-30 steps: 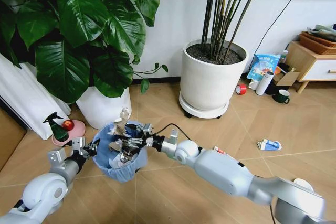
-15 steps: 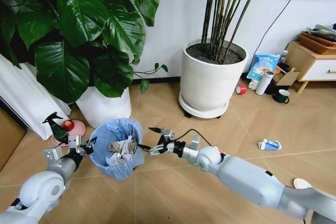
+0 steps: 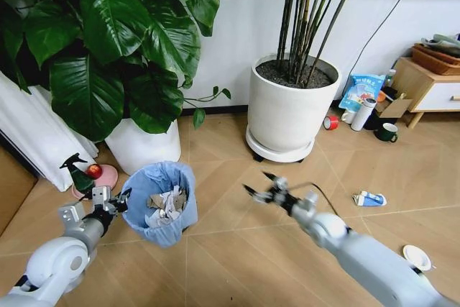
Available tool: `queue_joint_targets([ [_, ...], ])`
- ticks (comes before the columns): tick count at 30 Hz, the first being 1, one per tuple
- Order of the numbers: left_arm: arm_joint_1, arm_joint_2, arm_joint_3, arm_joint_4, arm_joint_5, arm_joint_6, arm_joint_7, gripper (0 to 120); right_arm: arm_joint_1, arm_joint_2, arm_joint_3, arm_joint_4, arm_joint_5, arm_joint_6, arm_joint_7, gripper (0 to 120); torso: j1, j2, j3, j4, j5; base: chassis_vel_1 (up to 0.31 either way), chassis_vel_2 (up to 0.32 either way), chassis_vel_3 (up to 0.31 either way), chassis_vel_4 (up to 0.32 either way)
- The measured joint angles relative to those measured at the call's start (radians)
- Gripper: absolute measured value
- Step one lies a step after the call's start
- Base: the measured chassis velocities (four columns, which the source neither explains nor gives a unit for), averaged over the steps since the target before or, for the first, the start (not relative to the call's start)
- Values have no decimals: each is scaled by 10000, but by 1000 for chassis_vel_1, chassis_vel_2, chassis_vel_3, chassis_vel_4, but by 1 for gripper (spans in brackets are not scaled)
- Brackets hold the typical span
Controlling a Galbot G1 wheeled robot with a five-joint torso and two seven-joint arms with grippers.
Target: Pick up the trash bin and place the garbage on the floor into it.
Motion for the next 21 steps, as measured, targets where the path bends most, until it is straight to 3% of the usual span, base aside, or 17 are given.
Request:
queue_joint_targets([
  [5,37,0,-78,-61,6,-6,4,0,-867,-105,1393,-809,-32,-244,-784,100,0,0,0,4,-3,0,0,0,0],
  [7,42,6,-83,-65,5,-6,4,0,-895,-100,1477,-916,-32,-253,-837,100,0,0,0,6,-2,0,0,0,0],
  [9,52,22,-120,-104,6,-7,4,0,-899,-19,1860,-1882,-70,-278,-1131,100,0,0,0,8,2,0,0,0,0],
  [21,79,6,-193,-133,0,-15,-11,0,218,658,1730,-5003,-200,-97,-2341,100,0,0,0,8,-4,0,0,0,0],
])
